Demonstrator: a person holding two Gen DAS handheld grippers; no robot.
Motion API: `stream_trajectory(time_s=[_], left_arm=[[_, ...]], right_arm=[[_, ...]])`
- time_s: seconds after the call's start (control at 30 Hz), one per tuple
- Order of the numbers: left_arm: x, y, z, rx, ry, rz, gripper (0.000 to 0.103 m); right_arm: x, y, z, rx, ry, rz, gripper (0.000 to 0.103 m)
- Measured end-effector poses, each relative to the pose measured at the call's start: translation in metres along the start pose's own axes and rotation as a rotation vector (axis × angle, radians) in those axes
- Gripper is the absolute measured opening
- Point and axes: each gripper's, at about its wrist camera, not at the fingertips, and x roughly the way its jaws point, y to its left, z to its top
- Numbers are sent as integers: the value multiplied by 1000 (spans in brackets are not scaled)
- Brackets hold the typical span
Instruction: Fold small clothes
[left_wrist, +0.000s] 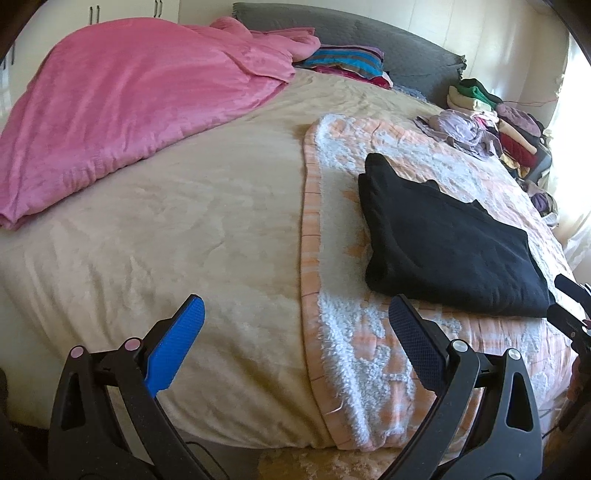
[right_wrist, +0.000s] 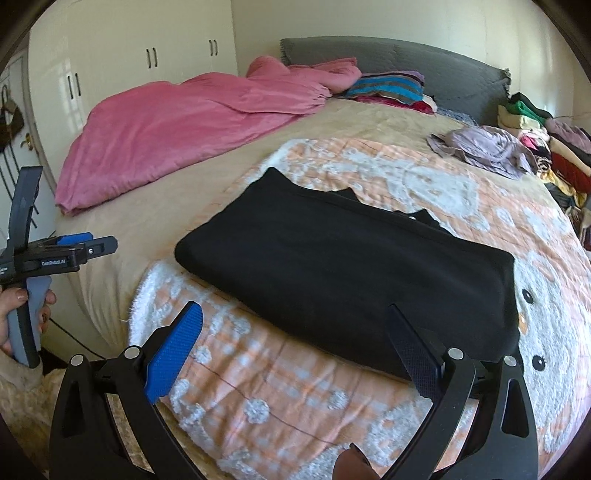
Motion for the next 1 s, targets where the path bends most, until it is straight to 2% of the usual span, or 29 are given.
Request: stream_trajectory(time_s=[0.6, 1.0], left_arm=[[5, -5, 11, 41, 12, 51, 93], [25, -23, 35, 76, 33, 47, 93]], right_arm=[[20, 35, 8, -111, -13, 34, 98], [40, 49, 12, -200, -36, 9, 98]])
